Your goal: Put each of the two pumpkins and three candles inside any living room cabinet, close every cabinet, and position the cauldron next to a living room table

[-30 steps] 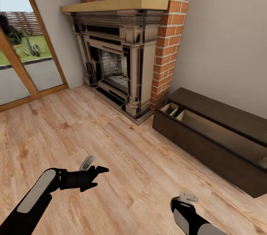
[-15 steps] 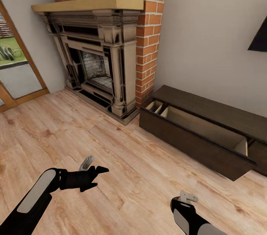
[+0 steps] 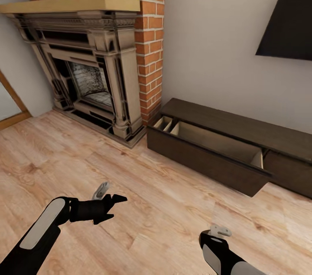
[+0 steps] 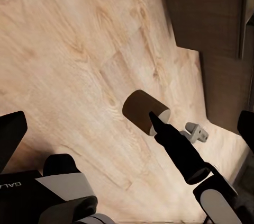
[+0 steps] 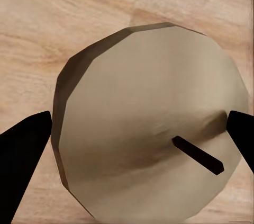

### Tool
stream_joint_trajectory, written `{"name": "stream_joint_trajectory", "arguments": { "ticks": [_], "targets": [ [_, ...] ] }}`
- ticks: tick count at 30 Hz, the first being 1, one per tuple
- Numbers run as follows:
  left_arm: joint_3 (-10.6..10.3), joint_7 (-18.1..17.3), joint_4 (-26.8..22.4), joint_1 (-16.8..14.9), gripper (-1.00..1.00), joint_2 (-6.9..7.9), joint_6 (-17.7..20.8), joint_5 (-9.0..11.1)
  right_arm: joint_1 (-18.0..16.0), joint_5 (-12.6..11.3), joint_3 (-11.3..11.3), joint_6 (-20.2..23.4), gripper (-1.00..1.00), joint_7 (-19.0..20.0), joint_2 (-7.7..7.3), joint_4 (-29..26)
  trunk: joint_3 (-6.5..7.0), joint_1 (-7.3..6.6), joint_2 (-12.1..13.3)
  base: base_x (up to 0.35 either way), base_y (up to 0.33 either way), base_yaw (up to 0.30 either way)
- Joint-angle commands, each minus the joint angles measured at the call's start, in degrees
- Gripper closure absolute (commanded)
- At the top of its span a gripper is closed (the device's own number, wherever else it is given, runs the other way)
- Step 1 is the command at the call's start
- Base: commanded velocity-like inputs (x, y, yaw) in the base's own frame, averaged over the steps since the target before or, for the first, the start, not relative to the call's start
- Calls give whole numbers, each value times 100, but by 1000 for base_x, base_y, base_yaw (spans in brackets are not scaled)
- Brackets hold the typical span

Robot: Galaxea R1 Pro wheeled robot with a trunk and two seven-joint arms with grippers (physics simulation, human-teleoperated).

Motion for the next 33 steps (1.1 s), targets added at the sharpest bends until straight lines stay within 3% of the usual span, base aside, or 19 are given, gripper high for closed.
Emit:
{"name": "stream_joint_trajectory", "arguments": {
  "ticks": [1,15,28,33],
  "targets": [
    [-5,58,-6,-2,-100,6,-4,61,-3,-21,51,28,100,-39,-2,-7,-5,-1,-2,0,0,-279],
    [3,58,-6,-2,-100,6,-4,70,-2,-21,51,28,100,-39,-2,-7,-5,-1,-2,19,59,-279],
    [3,64,-8,-2,-100,6,-4,62,-4,-21,51,28,100,-39,-2,-7,-5,-1,-2,244,124,-277],
    [3,64,-8,-2,-100,6,-4,61,-3,-21,51,28,100,-39,-2,-7,-5,-1,-2,276,7,-89]
  ]
}}
